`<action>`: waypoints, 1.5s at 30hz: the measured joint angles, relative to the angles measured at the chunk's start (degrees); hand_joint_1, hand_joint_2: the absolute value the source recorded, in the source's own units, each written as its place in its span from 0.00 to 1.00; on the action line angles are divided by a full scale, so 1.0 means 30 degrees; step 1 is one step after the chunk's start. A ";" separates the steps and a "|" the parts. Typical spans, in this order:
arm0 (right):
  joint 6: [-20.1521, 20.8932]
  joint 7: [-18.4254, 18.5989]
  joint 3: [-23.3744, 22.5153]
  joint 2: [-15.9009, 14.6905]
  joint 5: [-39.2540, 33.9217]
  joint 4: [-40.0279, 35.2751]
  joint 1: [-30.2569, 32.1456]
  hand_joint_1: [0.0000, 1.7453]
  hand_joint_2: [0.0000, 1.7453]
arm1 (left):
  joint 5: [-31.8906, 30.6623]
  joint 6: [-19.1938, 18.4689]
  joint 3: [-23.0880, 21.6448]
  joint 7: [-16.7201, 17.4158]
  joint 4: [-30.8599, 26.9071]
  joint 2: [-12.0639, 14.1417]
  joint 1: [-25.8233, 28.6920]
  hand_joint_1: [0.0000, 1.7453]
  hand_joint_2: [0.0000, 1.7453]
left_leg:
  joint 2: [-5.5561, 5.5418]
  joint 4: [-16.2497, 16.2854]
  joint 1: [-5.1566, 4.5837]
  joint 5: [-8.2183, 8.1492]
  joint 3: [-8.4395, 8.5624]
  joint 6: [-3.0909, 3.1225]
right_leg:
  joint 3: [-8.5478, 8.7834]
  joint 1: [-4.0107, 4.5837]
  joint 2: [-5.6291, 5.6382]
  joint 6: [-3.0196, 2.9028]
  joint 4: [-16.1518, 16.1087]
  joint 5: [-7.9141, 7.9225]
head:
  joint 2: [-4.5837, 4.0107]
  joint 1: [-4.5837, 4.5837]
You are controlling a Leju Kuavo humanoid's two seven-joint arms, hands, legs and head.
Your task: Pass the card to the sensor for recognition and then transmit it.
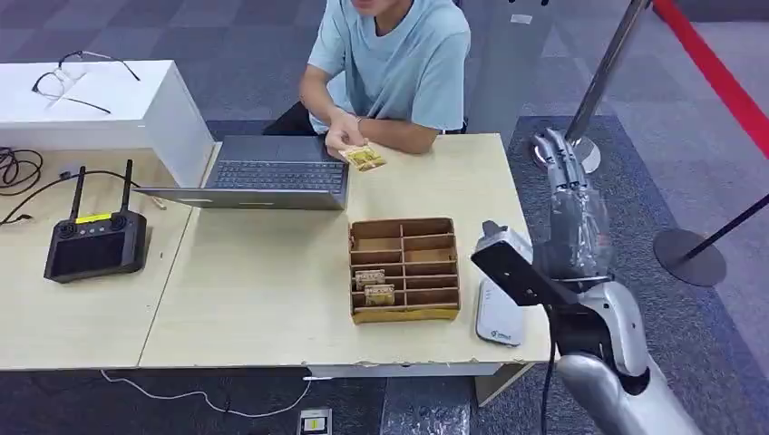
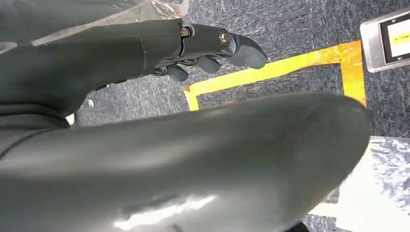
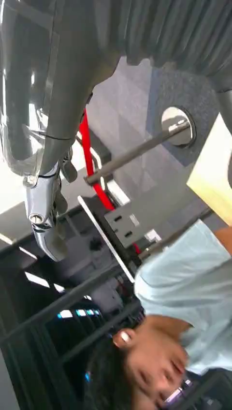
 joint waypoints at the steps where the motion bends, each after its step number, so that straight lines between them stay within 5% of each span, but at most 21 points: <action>1: 0.0021 -0.0043 0.0224 0.0000 -0.0118 0.0231 -0.0243 0.00 0.00 | -0.0030 0.0000 -0.0080 0.0000 0.0000 0.0000 0.0000 0.00 0.00 | 0.0001 0.0000 0.0000 0.0000 -0.0002 0.0000 | 0.0001 0.0000 0.0001 0.0000 0.0000 0.0000 | 0.0000 0.0008; 3: 0.0116 -0.0116 0.0767 0.0000 -0.0111 0.0810 -0.0699 0.00 0.00 | -0.0175 -0.0007 -0.0189 0.0000 0.0000 0.0000 -0.0003 0.00 0.00 | 0.0002 0.0000 -0.0002 0.0000 -0.0006 0.0000 | -0.0004 -0.0001 0.0001 0.0000 0.0000 0.0000 | 0.0000 0.0001; 4: 0.0145 -0.0152 0.1029 0.0007 0.0034 0.1086 -0.0924 0.00 1.00 | -0.0262 -0.0022 -0.0248 0.0022 0.0000 0.0000 -0.0006 0.00 0.00 | 0.0000 0.0000 -0.0003 0.0000 -0.0011 0.0000 | -0.0007 -0.0001 0.0001 0.0001 0.0000 0.0000 | 0.0000 0.0015; 26: -0.0175 -0.0619 0.4368 0.1100 0.1106 0.6292 -0.3349 0.02 1.00 | -0.0911 -0.0270 -0.1239 0.0488 0.0000 -0.0073 -0.0033 0.00 0.00 | 0.0000 0.0000 0.0001 0.0000 -0.0030 0.0000 | -0.0032 0.0000 0.0000 -0.0001 0.0001 -0.0001 | 0.0000 0.0007; 33: -0.1172 -0.0714 0.4630 0.1253 -0.0365 0.6998 -0.3381 0.43 1.00 | -0.0846 -0.0255 -0.1239 0.0408 0.0000 -0.0080 -0.0027 0.00 0.00 | 0.0001 0.0001 -0.0001 0.0000 -0.0027 0.0000 | -0.0035 -0.0002 0.0000 -0.0001 0.0000 0.0000 | 0.0000 0.0007; 35: -0.1311 -0.0736 0.4616 0.1246 -0.0657 0.7114 -0.3380 0.34 1.00 | -0.0846 -0.0255 -0.1239 0.0532 0.0000 -0.0073 -0.0022 0.00 0.00 | 0.0003 0.0002 -0.0001 0.0000 -0.0027 0.0000 | -0.0036 -0.0002 0.0001 -0.0001 0.0000 0.0000 | 0.0000 0.0007; 37: -0.1326 -0.0736 0.4602 0.1224 -0.0759 0.7166 -0.3380 0.35 1.00 | -0.0846 -0.0255 -0.1239 0.0619 0.0000 -0.0073 -0.0018 0.00 0.00 | 0.0004 0.0001 -0.0001 0.0000 -0.0026 0.0000 | -0.0036 -0.0002 0.0001 -0.0001 0.0000 0.0000 | 0.0000 0.0008; 39: -0.1362 -0.0736 0.4586 0.1203 -0.0882 0.7173 -0.3380 0.48 1.00 | -0.0838 -0.0262 -0.1239 0.0728 0.0000 -0.0073 -0.0014 0.00 0.00 | 0.0003 0.0002 -0.0001 0.0000 -0.0025 0.0000 | -0.0036 -0.0002 0.0001 -0.0001 0.0000 0.0000 | 0.0000 0.0007; 40: -0.1392 -0.0736 0.4586 0.1202 -0.0904 0.7188 -0.3379 0.68 1.00 | -0.0838 -0.0262 -0.1239 0.0743 0.0000 -0.0073 -0.0013 0.00 0.00 | 0.0003 0.0002 0.0000 0.0000 -0.0024 0.0000 | -0.0035 -0.0002 0.0001 -0.0001 0.0000 0.0000 | 0.0000 0.0000; 41: -0.1428 -0.0743 0.4586 0.1202 -0.0904 0.7231 -0.3379 0.76 1.00 | -0.0838 -0.0262 -0.1239 0.0743 0.0000 -0.0073 -0.0013 0.00 0.00 | 0.0003 0.0002 0.0000 0.0000 -0.0024 0.0000 | -0.0035 -0.0002 0.0001 -0.0001 0.0000 0.0000 | 0.0000 0.0007; 45: -0.1523 -0.0809 0.4587 0.1209 -0.0904 0.7275 -0.3373 0.77 1.00 | -0.0831 -0.0262 -0.1239 0.0707 0.0000 -0.0073 -0.0013 0.00 0.00 | 0.0003 0.0002 0.0000 0.0000 -0.0023 0.0000 | -0.0036 -0.0001 0.0001 -0.0001 0.0000 0.0000 | 0.0000 0.0007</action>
